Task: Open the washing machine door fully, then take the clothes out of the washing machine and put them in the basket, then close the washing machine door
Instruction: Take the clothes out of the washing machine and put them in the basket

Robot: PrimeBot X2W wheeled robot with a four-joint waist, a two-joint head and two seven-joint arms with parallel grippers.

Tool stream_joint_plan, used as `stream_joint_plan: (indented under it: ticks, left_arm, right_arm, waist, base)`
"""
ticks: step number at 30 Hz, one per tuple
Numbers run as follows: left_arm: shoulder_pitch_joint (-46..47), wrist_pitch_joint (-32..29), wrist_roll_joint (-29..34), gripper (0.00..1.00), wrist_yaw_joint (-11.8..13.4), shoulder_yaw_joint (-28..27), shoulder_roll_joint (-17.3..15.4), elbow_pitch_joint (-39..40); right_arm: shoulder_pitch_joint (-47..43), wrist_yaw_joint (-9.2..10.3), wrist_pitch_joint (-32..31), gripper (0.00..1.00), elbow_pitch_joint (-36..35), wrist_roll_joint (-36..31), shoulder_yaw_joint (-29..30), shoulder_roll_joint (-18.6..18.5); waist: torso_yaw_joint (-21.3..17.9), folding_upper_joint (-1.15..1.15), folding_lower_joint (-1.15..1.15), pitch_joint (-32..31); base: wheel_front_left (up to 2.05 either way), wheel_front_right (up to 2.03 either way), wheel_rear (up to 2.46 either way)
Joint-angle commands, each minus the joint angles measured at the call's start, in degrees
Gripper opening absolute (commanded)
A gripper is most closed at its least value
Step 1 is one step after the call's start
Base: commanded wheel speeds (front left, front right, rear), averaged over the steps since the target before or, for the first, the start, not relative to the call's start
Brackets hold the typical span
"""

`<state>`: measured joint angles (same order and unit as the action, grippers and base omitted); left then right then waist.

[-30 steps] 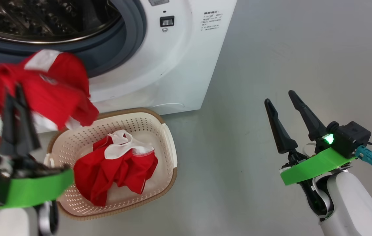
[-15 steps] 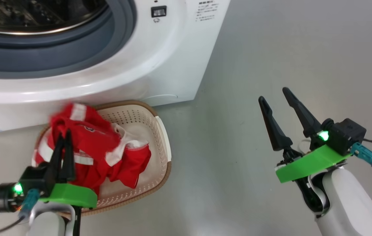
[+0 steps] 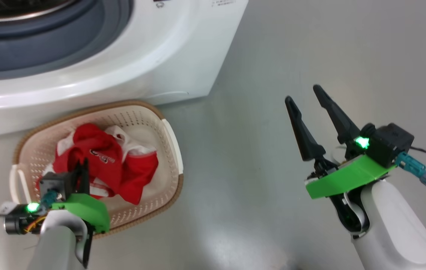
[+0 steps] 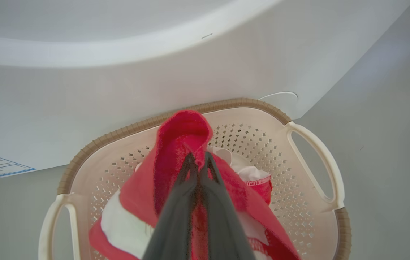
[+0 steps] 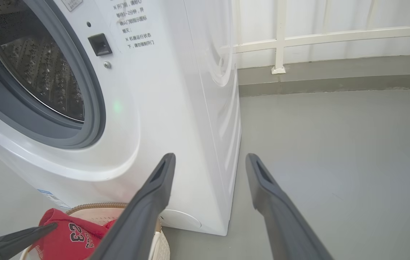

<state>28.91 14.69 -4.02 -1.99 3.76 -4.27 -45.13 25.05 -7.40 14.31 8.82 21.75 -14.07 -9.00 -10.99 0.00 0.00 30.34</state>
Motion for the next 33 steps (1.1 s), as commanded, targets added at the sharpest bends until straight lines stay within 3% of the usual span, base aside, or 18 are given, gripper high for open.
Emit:
stream_joint_plan:
  ticks: [1, 12, 14, 15, 20, 22, 23, 33]
  left_arm:
    - [1.8, 0.3, 0.8, 0.0, -0.3, -1.6, -2.2, -2.3]
    - [11.4, 0.3, 0.7, 0.0, -1.2, -1.0, -3.8, -18.7]
    - [12.9, 0.3, 0.4, 0.05, -1.6, -1.0, -4.2, -21.4]
    - [13.6, 0.3, 0.2, 0.15, -1.8, -1.1, -4.3, -22.5]
    - [15.7, 0.3, -0.7, 0.22, -2.0, -1.3, -5.0, -25.5]
    - [16.1, 0.3, -1.1, 0.48, -2.2, -1.4, -5.0, -26.2]
    - [16.3, 0.3, -1.2, 1.0, -2.4, -1.4, -5.0, -26.5]
    - [17.2, 0.3, -3.0, 1.0, -3.9, -1.1, -3.3, -24.7]
  right_arm:
    - [0.5, -0.09, 0.7, 1.0, -1.6, 0.1, -1.3, 0.5]
    - [3.5, -0.09, 0.7, 1.0, -2.3, 0.0, -2.5, 1.5]
    - [3.8, -0.09, 0.7, 1.0, -2.4, 0.0, -2.5, 1.6]
    - [4.0, -0.09, 0.7, 1.0, -2.4, 0.0, -2.5, 1.7]
    - [4.5, -0.09, 0.7, 1.0, -2.5, 0.0, -2.6, 1.7]
    - [4.6, -0.09, 0.7, 1.0, -2.5, 0.0, -2.5, 1.7]
    - [4.6, -0.09, 0.7, 1.0, -2.5, -0.1, -2.4, 1.7]
    - [4.5, -0.09, 0.7, 1.0, -1.9, -0.3, -1.4, 1.3]
  waist:
    - [-1.4, 0.0, 0.0, 2.4]
    - [-3.6, 0.0, 0.0, 7.9]
    - [-3.9, 0.0, 0.0, 8.5]
    - [-4.0, 0.0, 0.0, 8.9]
    - [-4.3, 0.0, 0.0, 9.4]
    - [-4.3, 0.0, 0.0, 9.4]
    - [-4.2, 0.0, 0.0, 9.4]
    - [-2.3, 0.0, 0.0, 7.9]
  base:
    - [0.0, 0.0, 0.0]
    - [0.0, 0.0, 0.0]
    - [0.0, 0.0, 0.0]
    - [0.0, 0.0, 0.0]
    - [0.0, 0.0, 0.0]
    - [0.0, 0.0, 0.0]
    - [0.0, 0.0, 0.0]
    - [0.0, 0.0, 0.0]
